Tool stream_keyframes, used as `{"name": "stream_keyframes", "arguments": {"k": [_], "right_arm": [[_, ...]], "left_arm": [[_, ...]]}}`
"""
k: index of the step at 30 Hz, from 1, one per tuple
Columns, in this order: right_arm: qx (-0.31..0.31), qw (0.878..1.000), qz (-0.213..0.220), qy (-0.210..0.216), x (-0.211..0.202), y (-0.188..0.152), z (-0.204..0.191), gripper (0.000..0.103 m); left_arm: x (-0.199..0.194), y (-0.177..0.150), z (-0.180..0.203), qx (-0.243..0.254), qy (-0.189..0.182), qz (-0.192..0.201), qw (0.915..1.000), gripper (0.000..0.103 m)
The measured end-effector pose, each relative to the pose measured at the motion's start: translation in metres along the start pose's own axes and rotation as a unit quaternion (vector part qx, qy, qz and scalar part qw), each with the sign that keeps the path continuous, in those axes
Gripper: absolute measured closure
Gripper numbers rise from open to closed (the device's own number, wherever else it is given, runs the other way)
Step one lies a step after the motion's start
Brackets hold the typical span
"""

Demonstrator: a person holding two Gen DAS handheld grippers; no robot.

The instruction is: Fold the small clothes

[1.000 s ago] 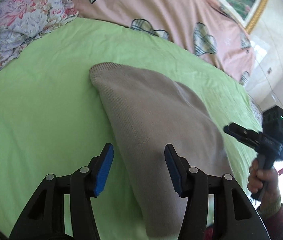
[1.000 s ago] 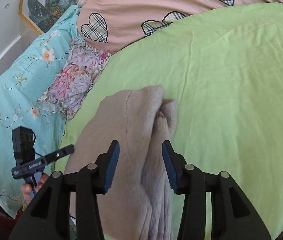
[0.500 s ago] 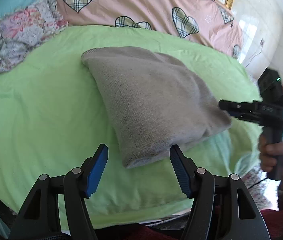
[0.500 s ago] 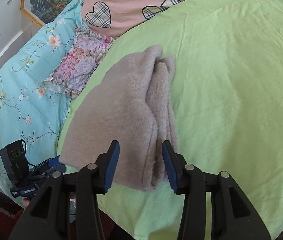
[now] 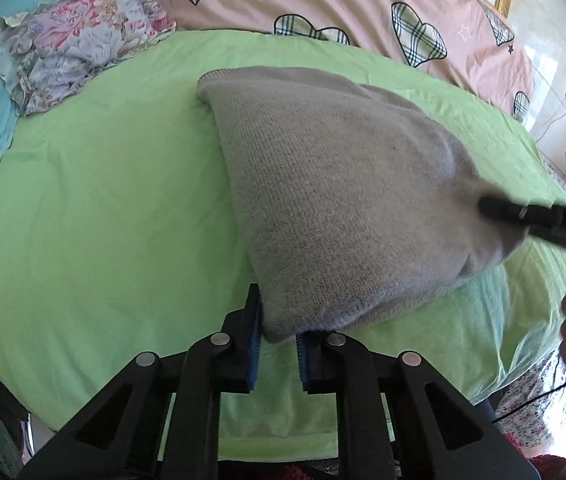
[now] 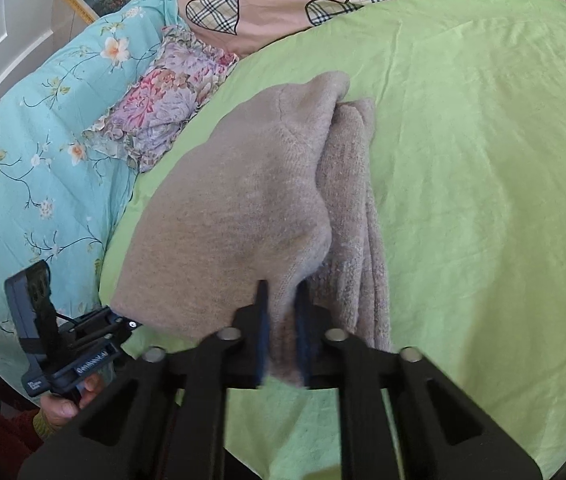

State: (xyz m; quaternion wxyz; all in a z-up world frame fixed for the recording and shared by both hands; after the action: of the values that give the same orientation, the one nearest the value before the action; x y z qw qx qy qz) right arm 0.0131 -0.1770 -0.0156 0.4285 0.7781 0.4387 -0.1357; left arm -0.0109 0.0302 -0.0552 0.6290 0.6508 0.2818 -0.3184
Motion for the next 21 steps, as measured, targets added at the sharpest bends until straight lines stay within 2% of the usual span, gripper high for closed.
{"name": "stream_keyframes", "arguments": {"k": [3,5,8,13,16,21], "right_arm": [[-0.041,0.997,0.062,0.007,-0.041,0.025,-0.022,0.094],[-0.072,0.994,0.075,-0.015,-0.061,0.035,-0.03,0.094],[-0.068,0.996,0.045,-0.037,-0.051,0.03,-0.009,0.094],[-0.024,0.997,-0.002,-0.067,-0.018,0.0,0.04,0.094],[-0.014,0.997,-0.012,-0.074,-0.006,-0.009,0.051,0.094],[-0.021,0.997,-0.016,-0.075,-0.009,-0.015,0.044,0.094]], "left_arm": [[-0.001,0.002,0.002,0.012,0.008,-0.003,0.9999,0.091],[-0.001,0.002,0.005,0.019,0.008,-0.006,0.9998,0.093],[0.0,-0.001,0.009,0.026,0.016,-0.014,0.9994,0.093],[0.005,-0.002,0.002,0.009,-0.003,-0.034,0.9994,0.093],[0.006,-0.001,-0.002,0.003,-0.011,-0.042,0.9991,0.093],[0.01,0.002,-0.013,-0.021,-0.037,-0.056,0.9975,0.093]]}}
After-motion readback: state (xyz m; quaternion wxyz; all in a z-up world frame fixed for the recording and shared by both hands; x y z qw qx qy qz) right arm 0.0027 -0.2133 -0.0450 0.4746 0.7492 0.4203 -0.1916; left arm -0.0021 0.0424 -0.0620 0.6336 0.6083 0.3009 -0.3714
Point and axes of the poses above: each gripper's, at about its wrist camera, not at the fingertips, and x roughly the way its jaws point, z to its right, y to its top, the point moved 2 cm from there along x, roughly the way its jaws point, and after that the axes turned 10 degrees about y, right-handed, at the moved point
